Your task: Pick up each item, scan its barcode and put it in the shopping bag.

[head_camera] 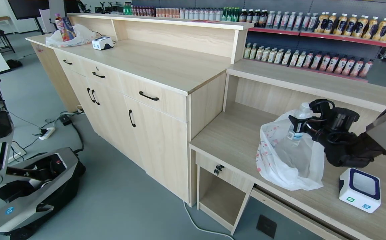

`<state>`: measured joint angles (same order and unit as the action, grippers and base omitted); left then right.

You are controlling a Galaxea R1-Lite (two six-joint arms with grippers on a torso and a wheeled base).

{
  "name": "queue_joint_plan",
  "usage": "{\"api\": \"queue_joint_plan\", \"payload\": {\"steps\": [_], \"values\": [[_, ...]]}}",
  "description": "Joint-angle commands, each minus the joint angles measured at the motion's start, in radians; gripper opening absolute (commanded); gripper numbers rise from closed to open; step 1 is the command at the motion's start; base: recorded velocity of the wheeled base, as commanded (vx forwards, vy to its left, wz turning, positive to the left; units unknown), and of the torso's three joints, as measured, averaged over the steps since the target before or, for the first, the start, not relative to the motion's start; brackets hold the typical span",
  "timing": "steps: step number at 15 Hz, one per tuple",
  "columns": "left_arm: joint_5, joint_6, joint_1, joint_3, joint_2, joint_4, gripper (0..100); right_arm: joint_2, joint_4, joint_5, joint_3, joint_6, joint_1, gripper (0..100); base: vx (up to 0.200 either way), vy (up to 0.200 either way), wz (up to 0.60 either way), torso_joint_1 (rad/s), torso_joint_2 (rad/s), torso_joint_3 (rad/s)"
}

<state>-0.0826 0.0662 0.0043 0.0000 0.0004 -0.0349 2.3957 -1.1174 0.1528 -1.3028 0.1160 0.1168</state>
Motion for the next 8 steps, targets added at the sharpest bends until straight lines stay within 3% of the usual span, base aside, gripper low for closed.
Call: {"api": "queue_joint_plan", "payload": {"steps": [1,4,8], "values": [[0.0,0.0,0.0,0.0,0.0,0.0,100,0.075,-0.015,0.002,-0.046,-0.001,-0.006,0,0.0,0.0,0.0,0.0,0.0,0.0],[0.0,0.0,0.0,0.0,0.0,0.0,100,0.135,-0.013,0.068,-0.133,-0.001,-0.002,0,0.0,0.0,0.0,0.0,0.0,0.0],[0.0,0.0,0.0,0.0,0.0,0.0,100,0.175,-0.008,0.068,-0.165,0.007,0.001,0,0.0,0.0,0.0,0.0,0.0,0.0]]}}
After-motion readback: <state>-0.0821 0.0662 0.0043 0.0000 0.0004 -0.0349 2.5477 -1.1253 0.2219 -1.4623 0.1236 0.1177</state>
